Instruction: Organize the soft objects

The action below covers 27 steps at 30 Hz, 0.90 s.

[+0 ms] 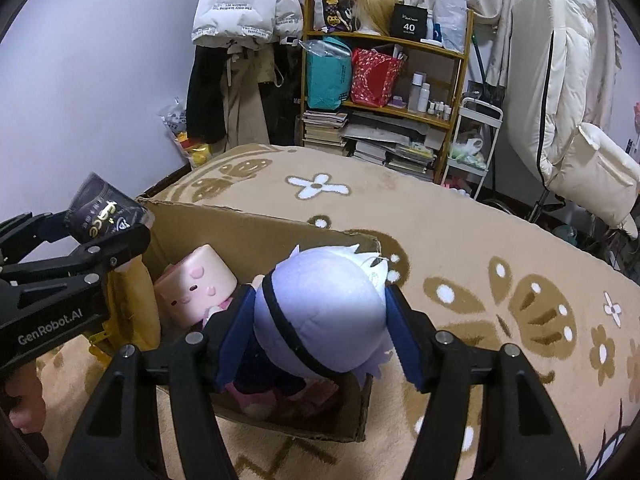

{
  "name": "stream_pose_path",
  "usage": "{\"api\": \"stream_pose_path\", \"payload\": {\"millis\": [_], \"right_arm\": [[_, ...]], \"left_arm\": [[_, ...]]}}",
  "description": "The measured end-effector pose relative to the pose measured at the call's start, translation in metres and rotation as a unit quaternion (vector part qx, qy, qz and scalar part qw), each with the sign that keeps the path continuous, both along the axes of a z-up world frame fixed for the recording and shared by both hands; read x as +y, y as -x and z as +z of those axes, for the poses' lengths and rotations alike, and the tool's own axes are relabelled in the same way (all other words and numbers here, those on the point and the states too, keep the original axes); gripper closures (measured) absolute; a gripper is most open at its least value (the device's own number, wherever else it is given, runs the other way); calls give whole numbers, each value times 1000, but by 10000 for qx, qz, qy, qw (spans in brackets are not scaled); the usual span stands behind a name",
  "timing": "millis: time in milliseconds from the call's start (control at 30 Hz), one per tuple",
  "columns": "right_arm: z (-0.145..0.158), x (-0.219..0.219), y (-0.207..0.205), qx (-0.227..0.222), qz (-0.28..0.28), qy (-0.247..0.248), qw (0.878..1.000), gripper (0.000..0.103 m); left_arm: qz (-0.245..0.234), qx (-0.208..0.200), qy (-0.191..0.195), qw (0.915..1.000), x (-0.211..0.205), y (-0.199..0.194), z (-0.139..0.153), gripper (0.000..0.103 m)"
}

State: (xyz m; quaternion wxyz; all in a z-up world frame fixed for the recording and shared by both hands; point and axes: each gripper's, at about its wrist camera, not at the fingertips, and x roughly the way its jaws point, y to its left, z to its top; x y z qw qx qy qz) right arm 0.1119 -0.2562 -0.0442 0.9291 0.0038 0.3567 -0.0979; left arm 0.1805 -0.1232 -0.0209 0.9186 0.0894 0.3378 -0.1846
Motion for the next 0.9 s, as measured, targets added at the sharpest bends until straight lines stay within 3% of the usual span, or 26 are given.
{"api": "stream_pose_path", "payload": {"millis": [33,67,467,600,667,800,900], "right_arm": [[0,0,0,-4,-2,-5,10000,34],[0,1,1,-7,-3,-13,10000,34],[1,5,7,71,45,-1,10000,30],[5,4,11,47,53,-59,10000,13],[10,4,16,-22,78,-121,9999,12],[21,4,24,-121,77,-157,9998,0],[31,3,32,-214,26,-197,9996,0]], "left_arm": [[32,-34,-74,10000,-1,0,-1,23],[34,-68,-101,9999,0,1,0,22],[129,-5,-248,9996,9,6,3,20],[204,-71,-283,9994,18,14,12,16],[284,-137,-248,9992,24,19,18,7],[385,-251,-276,9986,34,33,30,7],[442,-286,-259,9983,42,43,40,6]]}}
